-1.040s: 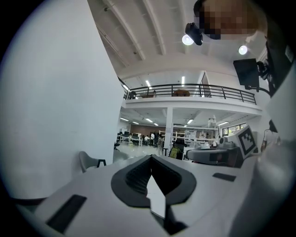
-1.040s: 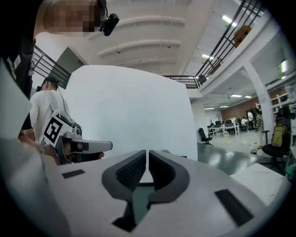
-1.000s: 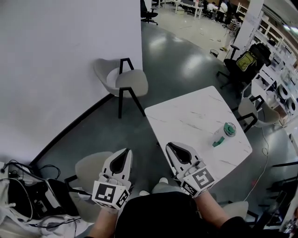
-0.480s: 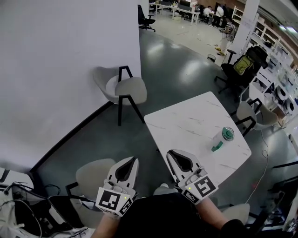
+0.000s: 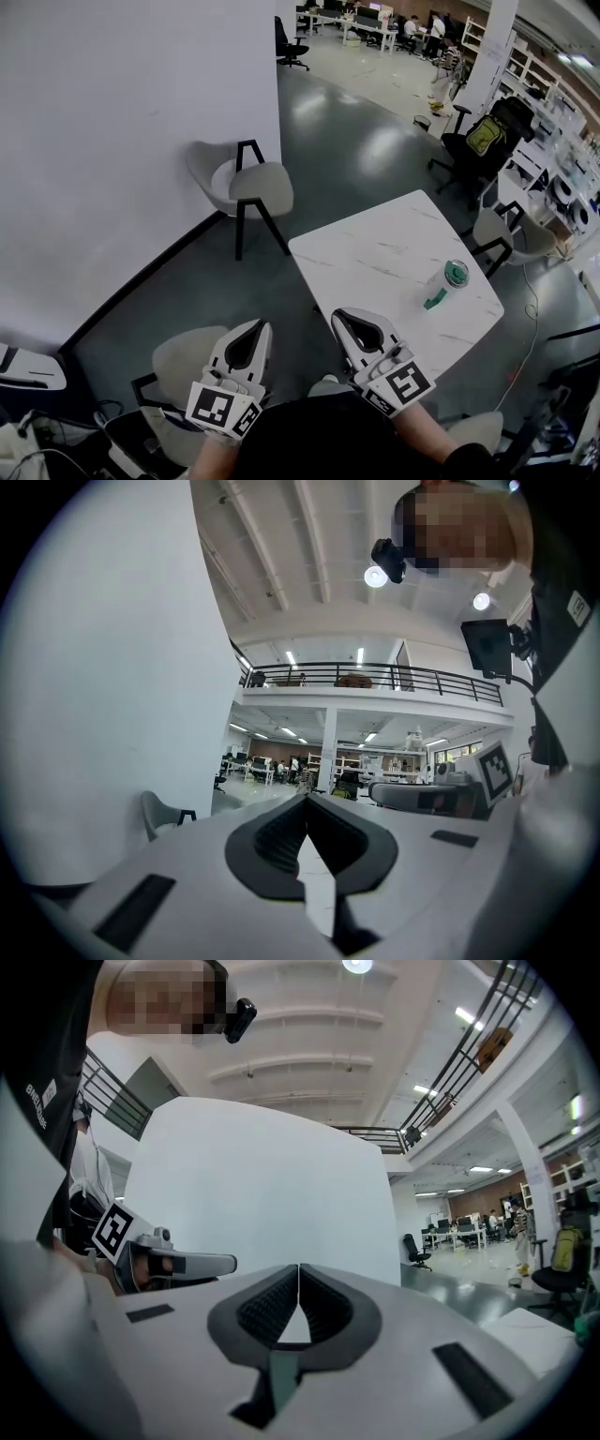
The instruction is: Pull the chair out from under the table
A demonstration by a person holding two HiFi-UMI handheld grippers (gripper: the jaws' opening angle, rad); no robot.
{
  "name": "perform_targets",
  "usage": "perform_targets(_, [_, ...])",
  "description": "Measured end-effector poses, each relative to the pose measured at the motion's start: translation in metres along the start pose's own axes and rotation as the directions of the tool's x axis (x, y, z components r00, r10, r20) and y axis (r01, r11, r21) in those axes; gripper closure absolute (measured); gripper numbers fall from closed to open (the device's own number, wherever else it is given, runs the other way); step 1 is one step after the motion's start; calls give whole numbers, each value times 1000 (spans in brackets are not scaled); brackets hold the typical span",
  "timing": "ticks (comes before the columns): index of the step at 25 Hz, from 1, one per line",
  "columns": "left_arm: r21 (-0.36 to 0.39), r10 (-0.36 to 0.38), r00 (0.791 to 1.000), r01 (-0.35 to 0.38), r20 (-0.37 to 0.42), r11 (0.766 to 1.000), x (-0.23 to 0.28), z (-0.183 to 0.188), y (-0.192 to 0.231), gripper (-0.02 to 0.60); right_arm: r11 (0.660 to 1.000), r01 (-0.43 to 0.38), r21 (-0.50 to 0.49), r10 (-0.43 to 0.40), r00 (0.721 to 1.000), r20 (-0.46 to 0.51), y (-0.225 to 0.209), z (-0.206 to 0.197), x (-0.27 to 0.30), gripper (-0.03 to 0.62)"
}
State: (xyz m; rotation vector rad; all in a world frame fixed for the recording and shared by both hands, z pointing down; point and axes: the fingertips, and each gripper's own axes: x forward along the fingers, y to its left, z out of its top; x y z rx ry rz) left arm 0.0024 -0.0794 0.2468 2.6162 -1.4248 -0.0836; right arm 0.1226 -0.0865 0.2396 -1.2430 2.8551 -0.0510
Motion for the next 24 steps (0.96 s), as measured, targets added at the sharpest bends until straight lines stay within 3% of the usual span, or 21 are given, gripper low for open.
perform_targets(6, [-49,-3,998,6,56,999,-9,10,4,575,1000,-2,-8,2,1000,-3,7,0,4,576])
perform_targets(14, [-40,-33,999,33,3,999,-10,-1,-4,575,1000,-3,-13,3,1000,-13,13,-4,4,576])
perform_targets(24, [-45,-39,999,38,-4,998,-16,-3,-3,577,1000,2,-6,-2,1000,-24,18,-12,3,576])
